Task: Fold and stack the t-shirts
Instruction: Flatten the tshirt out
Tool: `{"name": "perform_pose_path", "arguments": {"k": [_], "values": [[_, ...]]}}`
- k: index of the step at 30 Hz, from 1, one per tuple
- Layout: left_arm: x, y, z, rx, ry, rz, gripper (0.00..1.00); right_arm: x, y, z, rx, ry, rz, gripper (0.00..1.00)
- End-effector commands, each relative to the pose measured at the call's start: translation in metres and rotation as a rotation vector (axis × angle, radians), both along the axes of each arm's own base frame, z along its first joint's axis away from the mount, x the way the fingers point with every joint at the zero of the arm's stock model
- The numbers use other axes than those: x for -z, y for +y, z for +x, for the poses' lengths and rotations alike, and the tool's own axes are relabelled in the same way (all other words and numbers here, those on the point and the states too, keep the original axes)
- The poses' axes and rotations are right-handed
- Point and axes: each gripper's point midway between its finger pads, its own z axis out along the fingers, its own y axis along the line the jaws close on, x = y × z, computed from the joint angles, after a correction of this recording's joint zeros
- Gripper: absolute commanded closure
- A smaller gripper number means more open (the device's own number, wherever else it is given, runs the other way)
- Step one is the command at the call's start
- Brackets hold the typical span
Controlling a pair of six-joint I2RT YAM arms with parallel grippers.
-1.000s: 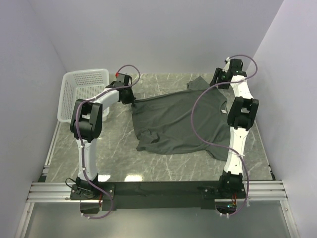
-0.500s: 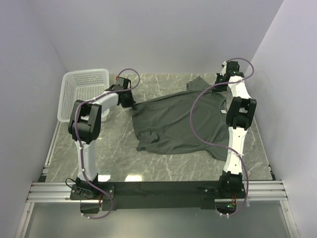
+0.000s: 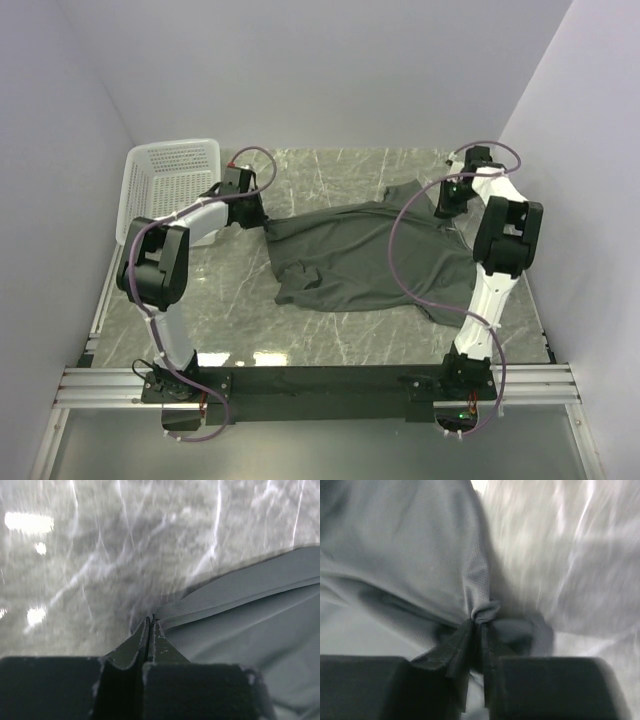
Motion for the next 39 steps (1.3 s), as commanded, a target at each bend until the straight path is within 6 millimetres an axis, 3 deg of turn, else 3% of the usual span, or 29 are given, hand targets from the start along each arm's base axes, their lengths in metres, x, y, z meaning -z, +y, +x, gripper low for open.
{"name": "perform_pose_path", "arguments": {"k": [1, 4, 6, 7, 8, 9, 10, 11, 12, 13, 14, 16, 20, 22, 29, 39], "values": [[-0.017, -0.010, -0.009, 0.049, -0.055, -0.045, 1.00, -0.036, 0.001, -0.013, -0.124, -0.100, -0.004, 0.77], [-0.008, -0.013, -0.017, 0.068, -0.035, -0.046, 1.00, -0.055, 0.004, -0.001, -0.154, -0.184, 0.011, 0.47], [-0.006, -0.014, -0.018, 0.074, -0.028, -0.047, 1.00, -0.077, 0.012, 0.016, -0.183, -0.254, 0.052, 0.41], [-0.004, -0.015, -0.019, 0.077, -0.022, -0.046, 1.00, -0.074, 0.015, 0.023, -0.182, -0.251, 0.072, 0.39], [-0.004, -0.016, -0.019, 0.081, -0.021, -0.048, 1.00, -0.092, 0.016, 0.040, -0.193, -0.302, 0.078, 0.39], [-0.004, -0.016, -0.019, 0.082, -0.022, -0.048, 1.00, -0.093, 0.025, 0.045, -0.206, -0.297, 0.098, 0.38], [-0.004, -0.016, -0.018, 0.081, -0.023, -0.049, 1.00, -0.075, 0.029, 0.052, -0.203, -0.261, 0.115, 0.38], [-0.003, -0.016, -0.019, 0.082, -0.020, -0.049, 1.00, -0.090, 0.032, 0.066, -0.212, -0.291, 0.109, 0.38], [-0.003, -0.016, -0.018, 0.082, -0.020, -0.049, 1.00, -0.086, 0.040, 0.073, -0.218, -0.284, 0.098, 0.38], [-0.003, -0.017, -0.019, 0.083, -0.018, -0.050, 1.00, -0.067, 0.043, 0.079, -0.214, -0.251, 0.098, 0.38], [-0.003, -0.017, -0.019, 0.085, -0.016, -0.052, 1.00, -0.077, 0.045, 0.091, -0.216, -0.280, 0.080, 0.38], [-0.002, -0.018, -0.019, 0.086, -0.014, -0.051, 1.00, -0.063, 0.049, 0.102, -0.204, -0.272, 0.035, 0.38], [-0.003, -0.020, -0.019, 0.093, -0.013, -0.057, 1.00, -0.054, 0.047, 0.121, -0.176, -0.299, -0.078, 0.39], [-0.003, -0.021, -0.019, 0.095, -0.012, -0.058, 1.00, -0.045, 0.040, 0.125, -0.156, -0.287, -0.138, 0.40], [-0.005, -0.024, -0.017, 0.102, -0.012, -0.065, 1.00, -0.044, 0.033, 0.134, -0.107, -0.287, -0.240, 0.43], [-0.007, -0.025, -0.018, 0.106, -0.013, -0.066, 1.00, -0.025, 0.041, 0.129, -0.094, -0.235, -0.216, 0.46]]}}
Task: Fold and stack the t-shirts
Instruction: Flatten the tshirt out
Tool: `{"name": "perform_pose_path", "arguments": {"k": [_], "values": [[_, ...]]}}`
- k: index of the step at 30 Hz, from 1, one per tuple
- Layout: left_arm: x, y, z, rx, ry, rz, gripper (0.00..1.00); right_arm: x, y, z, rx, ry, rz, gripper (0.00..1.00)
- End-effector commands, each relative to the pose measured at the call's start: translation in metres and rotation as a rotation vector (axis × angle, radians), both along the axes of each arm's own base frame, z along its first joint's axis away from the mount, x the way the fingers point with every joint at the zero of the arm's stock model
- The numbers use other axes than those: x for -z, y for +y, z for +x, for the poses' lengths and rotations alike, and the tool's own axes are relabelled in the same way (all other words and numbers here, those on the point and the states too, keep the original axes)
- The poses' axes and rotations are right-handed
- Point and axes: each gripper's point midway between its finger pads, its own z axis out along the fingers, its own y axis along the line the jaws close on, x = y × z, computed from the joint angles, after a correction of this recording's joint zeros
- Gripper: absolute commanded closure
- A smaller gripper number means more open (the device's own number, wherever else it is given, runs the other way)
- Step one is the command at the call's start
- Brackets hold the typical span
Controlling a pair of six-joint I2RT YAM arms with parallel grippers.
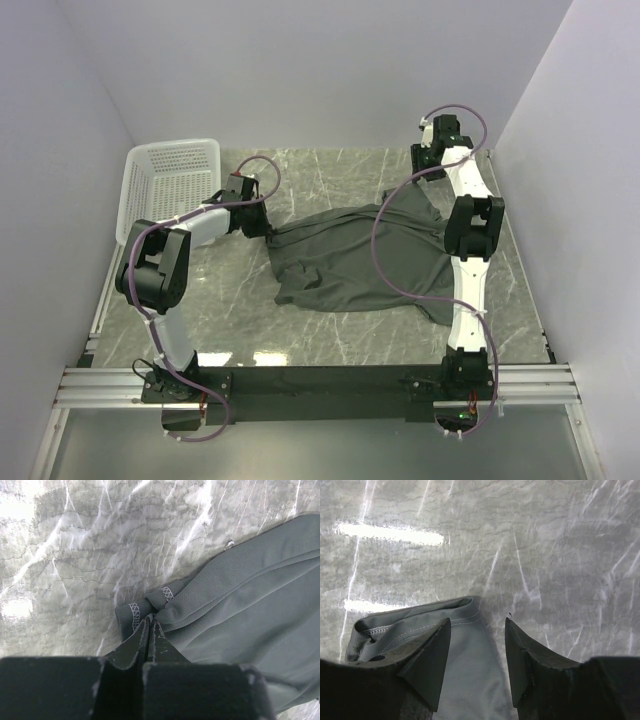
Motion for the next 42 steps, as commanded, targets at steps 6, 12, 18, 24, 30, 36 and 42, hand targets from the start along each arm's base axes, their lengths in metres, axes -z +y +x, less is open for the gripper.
{"name": "perform_pose_path", "arguments": {"k": [6, 12, 18, 24, 30, 36, 42], "values": [[-0.018, -0.008, 0.010, 0.034, -0.055, -0.020, 1.00, 0.010, 0.011, 0.004, 0.008, 0.014, 0.040, 0.46], [-0.019, -0.009, 0.009, 0.036, -0.056, -0.022, 1.00, 0.029, 0.013, -0.003, -0.006, 0.061, 0.054, 0.53], [-0.019, -0.011, 0.010, 0.035, -0.053, -0.028, 1.00, 0.017, 0.023, -0.002, -0.062, 0.040, 0.103, 0.84], [-0.037, -0.012, 0.023, 0.041, -0.098, -0.024, 1.00, -0.057, 0.021, 0.005, -0.089, -0.115, 0.175, 1.00], [-0.093, -0.013, 0.055, 0.025, -0.229, -0.015, 1.00, -0.174, 0.041, -0.036, -0.238, -0.344, 0.280, 1.00], [-0.160, -0.008, 0.063, 0.011, -0.369, -0.011, 1.00, -0.252, 0.053, -0.103, -0.314, -0.495, 0.280, 1.00], [-0.258, 0.016, 0.040, -0.047, -0.606, -0.014, 1.00, -0.373, 0.034, -0.170, -0.329, -0.750, 0.173, 1.00]]}}
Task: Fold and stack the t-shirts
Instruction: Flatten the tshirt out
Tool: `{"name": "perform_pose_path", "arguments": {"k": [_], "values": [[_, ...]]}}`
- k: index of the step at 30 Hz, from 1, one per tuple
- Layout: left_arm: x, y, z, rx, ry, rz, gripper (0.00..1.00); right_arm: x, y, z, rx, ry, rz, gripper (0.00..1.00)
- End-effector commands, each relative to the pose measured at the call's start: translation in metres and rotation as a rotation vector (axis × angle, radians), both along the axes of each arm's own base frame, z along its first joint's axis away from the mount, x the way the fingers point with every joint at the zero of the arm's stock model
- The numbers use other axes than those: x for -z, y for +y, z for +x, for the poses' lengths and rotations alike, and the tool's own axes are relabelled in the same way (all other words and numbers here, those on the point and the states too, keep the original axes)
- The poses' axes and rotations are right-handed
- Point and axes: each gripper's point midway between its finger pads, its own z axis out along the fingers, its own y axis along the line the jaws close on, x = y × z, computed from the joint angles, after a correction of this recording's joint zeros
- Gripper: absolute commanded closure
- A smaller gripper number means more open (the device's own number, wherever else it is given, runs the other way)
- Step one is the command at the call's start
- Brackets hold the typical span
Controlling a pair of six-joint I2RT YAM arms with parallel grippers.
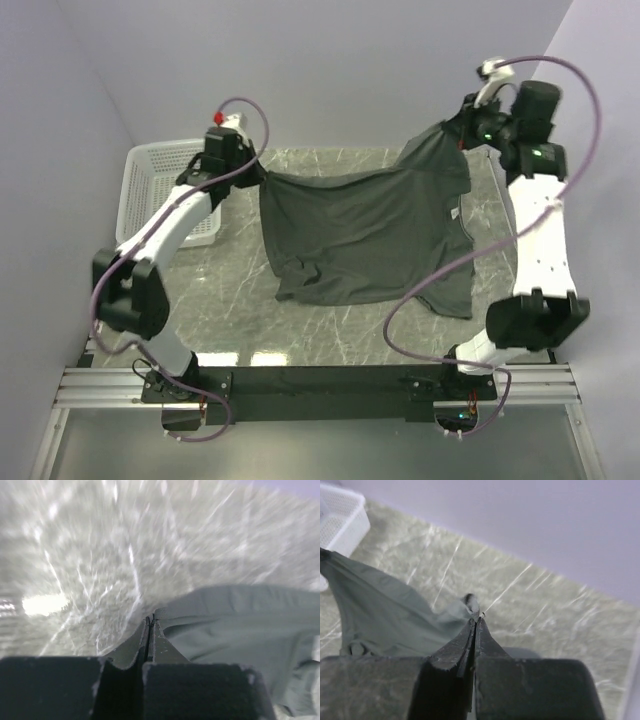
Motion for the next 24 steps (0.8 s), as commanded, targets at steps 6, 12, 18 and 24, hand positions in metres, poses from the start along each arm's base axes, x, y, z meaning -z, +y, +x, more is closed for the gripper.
{"name": "perform_pose_path", "arguments": {"k": [6, 12, 18, 24], "values": [[-0.219, 0.039, -0.075, -0.066, -0.577, -0.110, 0.99, -0.158, -0.029, -0.111, 0.064, -0.370, -0.092, 1.00], [-0.332, 0.067, -0.165, -0.088, -0.898, -0.232, 0.99, -0.262, -0.012, -0.232, 0.158, -0.717, -0.139, 1.00], [-0.403, 0.079, -0.236, -0.041, -1.064, -0.309, 0.99, -0.351, -0.005, -0.352, 0.331, -1.064, -0.108, 1.00], [-0.424, 0.093, -0.263, -0.074, -1.132, -0.317, 0.99, -0.368, -0.010, -0.385, 0.411, -1.168, -0.095, 1.00]]}}
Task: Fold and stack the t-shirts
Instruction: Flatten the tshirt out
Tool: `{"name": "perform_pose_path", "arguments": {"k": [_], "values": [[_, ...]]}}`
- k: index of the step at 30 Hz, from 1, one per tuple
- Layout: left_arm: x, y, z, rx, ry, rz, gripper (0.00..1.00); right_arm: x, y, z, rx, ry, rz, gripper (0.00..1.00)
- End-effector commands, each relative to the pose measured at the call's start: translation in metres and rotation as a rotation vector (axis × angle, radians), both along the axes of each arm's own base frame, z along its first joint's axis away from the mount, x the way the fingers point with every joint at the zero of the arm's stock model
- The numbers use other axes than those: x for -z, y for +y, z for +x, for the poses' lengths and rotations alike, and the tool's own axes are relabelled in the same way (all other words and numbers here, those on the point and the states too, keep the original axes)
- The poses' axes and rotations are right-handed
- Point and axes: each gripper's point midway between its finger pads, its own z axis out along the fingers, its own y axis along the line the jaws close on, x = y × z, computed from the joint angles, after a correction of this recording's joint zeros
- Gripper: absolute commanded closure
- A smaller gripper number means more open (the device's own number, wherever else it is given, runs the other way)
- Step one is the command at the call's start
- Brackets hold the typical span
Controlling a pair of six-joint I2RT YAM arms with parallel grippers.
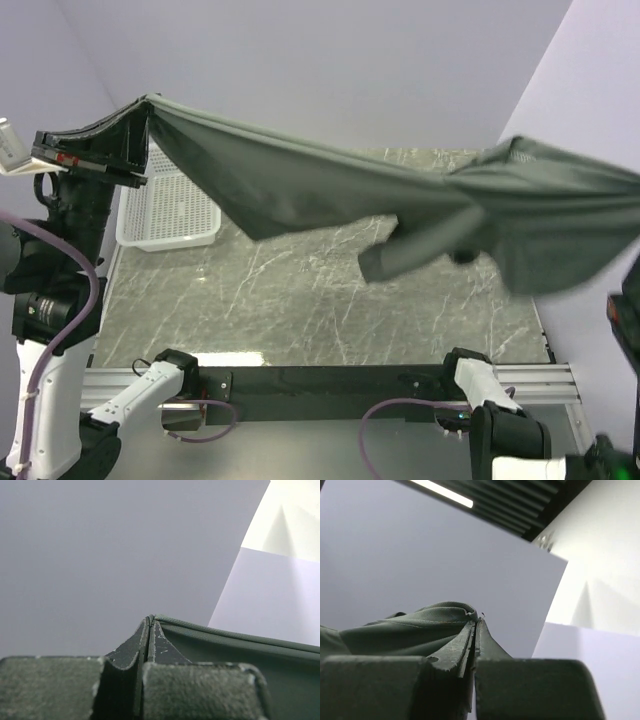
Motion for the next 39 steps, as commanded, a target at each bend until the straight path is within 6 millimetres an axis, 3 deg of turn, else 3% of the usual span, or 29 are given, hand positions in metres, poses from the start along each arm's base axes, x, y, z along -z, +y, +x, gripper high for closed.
{"name": "perform_pose_path", "arguments": {"k": [1, 5, 8, 9, 11, 12, 14, 15, 16, 17, 18, 19, 20, 22, 23, 24, 25, 27, 28, 29, 30, 31, 33, 34, 35, 36, 37, 38, 39], "values": [[0.003, 0.004, 0.001, -0.027, 0.006, -0.002, 0.99, 0.007, -0.034, 0.061, 0.059, 0.107, 0.119, 1.00], [0.021, 0.005, 0.020, -0.055, 0.054, 0.001, 0.99, 0.025, -0.044, 0.095, 0.072, 0.200, 0.129, 1.00], [0.045, 0.000, 0.045, -0.069, 0.112, 0.015, 0.99, 0.049, -0.055, 0.136, 0.078, 0.310, 0.135, 1.00], [0.053, -0.002, 0.053, -0.072, 0.129, 0.021, 0.99, 0.067, -0.062, 0.161, 0.082, 0.380, 0.147, 1.00], [0.082, -0.010, 0.079, -0.070, 0.199, 0.044, 0.99, 0.090, -0.067, 0.188, 0.076, 0.450, 0.133, 1.00], [0.090, -0.015, 0.087, -0.061, 0.212, 0.051, 0.99, 0.127, -0.074, 0.222, 0.065, 0.560, 0.145, 1.00], [0.136, -0.027, 0.119, -0.046, 0.321, 0.075, 0.99, 0.161, -0.072, 0.248, 0.022, 0.633, 0.118, 1.00], [0.140, -0.031, 0.127, -0.035, 0.311, 0.071, 0.99, 0.212, -0.078, 0.279, 0.001, 0.754, 0.137, 1.00], [0.166, -0.036, 0.142, -0.033, 0.364, 0.082, 0.99, 0.232, -0.079, 0.295, -0.021, 0.788, 0.135, 1.00], [0.193, -0.042, 0.161, -0.033, 0.425, 0.096, 0.99, 0.282, -0.076, 0.316, -0.080, 0.905, 0.141, 1.00], [0.205, -0.043, 0.172, -0.043, 0.441, 0.096, 0.99, 0.307, -0.072, 0.327, -0.121, 0.961, 0.137, 1.00], [0.231, -0.046, 0.184, -0.045, 0.494, 0.111, 0.99, 0.333, -0.070, 0.344, -0.169, 1.009, 0.134, 1.00], [0.264, -0.051, 0.204, -0.052, 0.566, 0.132, 1.00, 0.378, -0.065, 0.356, -0.215, 1.101, 0.157, 1.00], [0.300, -0.055, 0.227, -0.068, 0.641, 0.143, 0.99, 0.434, -0.063, 0.386, -0.240, 1.216, 0.173, 1.00], [0.339, -0.061, 0.247, -0.072, 0.726, 0.168, 1.00, 0.462, -0.056, 0.395, -0.257, 1.276, 0.176, 1.00], [0.358, -0.064, 0.256, -0.070, 0.768, 0.178, 1.00, 0.481, -0.056, 0.406, -0.244, 1.315, 0.186, 1.00], [0.390, -0.070, 0.274, -0.072, 0.840, 0.204, 1.00, 0.513, -0.052, 0.424, -0.251, 1.390, 0.207, 1.00], [0.419, -0.075, 0.291, -0.076, 0.908, 0.219, 1.00, 0.539, -0.048, 0.443, -0.252, 1.462, 0.230, 1.00], [0.419, -0.078, 0.302, -0.082, 0.910, 0.223, 1.00, 0.574, -0.048, 0.453, -0.241, 1.556, 0.270, 1.00], [0.444, -0.078, 0.311, -0.098, 0.963, 0.240, 1.00, 0.572, -0.049, 0.465, -0.228, 1.557, 0.277, 1.00], [0.441, -0.080, 0.320, -0.102, 0.957, 0.234, 1.00, 0.577, -0.044, 0.472, -0.223, 1.574, 0.275, 1.00], [0.454, -0.081, 0.326, -0.106, 0.980, 0.243, 1.00, 0.594, -0.048, 0.479, -0.181, 1.612, 0.294, 1.00], [0.446, -0.081, 0.339, -0.125, 0.963, 0.240, 1.00, 0.589, -0.054, 0.492, -0.135, 1.588, 0.301, 1.00], [0.446, -0.081, 0.343, -0.131, 0.964, 0.246, 1.00, 0.597, -0.055, 0.497, -0.121, 1.604, 0.309, 1.00], [0.458, -0.082, 0.350, -0.142, 0.986, 0.258, 1.00, 0.587, -0.059, 0.508, -0.099, 1.578, 0.310, 1.00], [0.450, -0.081, 0.359, -0.158, 0.976, 0.259, 1.00, 0.588, -0.061, 0.512, -0.091, 1.583, 0.316, 1.00], [0.454, -0.081, 0.364, -0.168, 0.983, 0.275, 1.00, 0.599, -0.061, 0.515, -0.087, 1.620, 0.326, 1.00], [0.470, -0.081, 0.372, -0.175, 1.002, 0.289, 1.00, 0.589, -0.062, 0.525, -0.090, 1.597, 0.323, 1.00], [0.468, -0.081, 0.378, -0.186, 1.018, 0.307, 1.00, 0.596, -0.061, 0.530, -0.095, 1.614, 0.330, 1.00]]}}
